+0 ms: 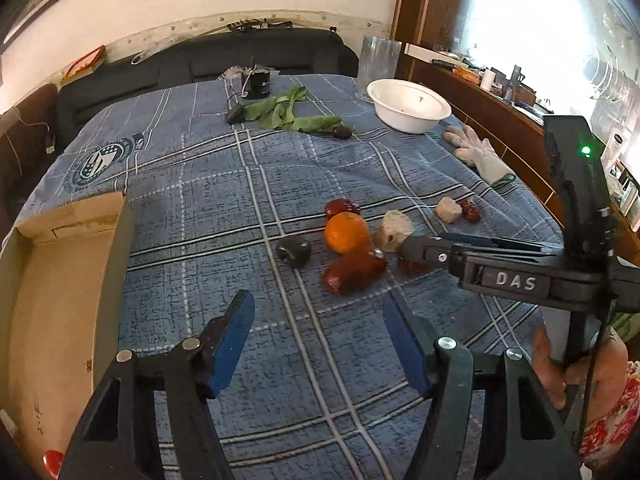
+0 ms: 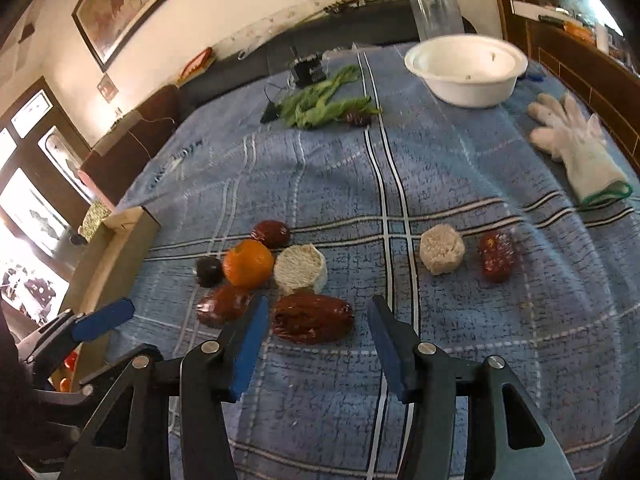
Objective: Organize fruits
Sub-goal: 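Grasp a large red date with the left tool while the right tool grasps another red date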
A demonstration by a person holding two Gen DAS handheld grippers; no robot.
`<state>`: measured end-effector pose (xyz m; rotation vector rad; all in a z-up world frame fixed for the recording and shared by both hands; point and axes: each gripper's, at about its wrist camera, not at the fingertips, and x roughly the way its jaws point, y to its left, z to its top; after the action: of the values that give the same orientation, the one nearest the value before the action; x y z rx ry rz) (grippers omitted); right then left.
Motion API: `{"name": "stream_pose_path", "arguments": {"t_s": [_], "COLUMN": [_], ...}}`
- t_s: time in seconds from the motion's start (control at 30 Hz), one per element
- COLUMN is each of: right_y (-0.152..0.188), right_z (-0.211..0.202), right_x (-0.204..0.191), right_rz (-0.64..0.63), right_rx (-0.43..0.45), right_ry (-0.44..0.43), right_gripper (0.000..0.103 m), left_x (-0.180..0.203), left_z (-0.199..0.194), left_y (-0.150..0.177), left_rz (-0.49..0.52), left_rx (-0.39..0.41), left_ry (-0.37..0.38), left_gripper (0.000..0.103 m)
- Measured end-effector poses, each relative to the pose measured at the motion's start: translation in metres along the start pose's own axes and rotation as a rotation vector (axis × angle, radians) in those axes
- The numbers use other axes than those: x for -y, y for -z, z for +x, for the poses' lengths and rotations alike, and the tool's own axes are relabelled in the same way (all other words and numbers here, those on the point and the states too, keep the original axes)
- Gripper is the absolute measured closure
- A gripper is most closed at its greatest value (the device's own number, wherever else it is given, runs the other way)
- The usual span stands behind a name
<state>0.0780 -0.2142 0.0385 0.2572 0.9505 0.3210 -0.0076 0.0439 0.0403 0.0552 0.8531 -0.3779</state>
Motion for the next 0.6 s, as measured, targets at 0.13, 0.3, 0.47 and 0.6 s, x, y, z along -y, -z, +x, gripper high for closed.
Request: {"name": "stream_pose_path", "arguments": {"t_s": [0.13, 0.3, 0.47, 0.6], "right_y": [0.002, 0.006, 0.008, 0.007], "right_z": [0.001, -0.008, -0.019, -0.019], "right_x": [-0.005, 0.003, 0.026, 0.027], "right_rz": [-0.031, -0.005, 0.069, 0.078], "right_rx": [-0.009, 0.007, 0.027, 0.028], "right_ry": [0.001, 0.036, 0.030, 0.022], "right_gripper": [0.055, 0.055, 0.055, 0.055], "left_x": [-0.005, 0.013, 0.025, 0.035], "left_z": [0.008, 0.023, 0.052, 0.059], "left_y": [-0.003, -0.012, -0.018, -0.017], "left_rz": [-0.004, 0.060, 0.094, 0.131], "left_rx": [-0.014, -0.004, -0.041, -0.038], "left_ry": [0.001, 0.016, 0.034, 0.026], "left_gripper": [0.037, 0.038, 0.038, 0.056]}}
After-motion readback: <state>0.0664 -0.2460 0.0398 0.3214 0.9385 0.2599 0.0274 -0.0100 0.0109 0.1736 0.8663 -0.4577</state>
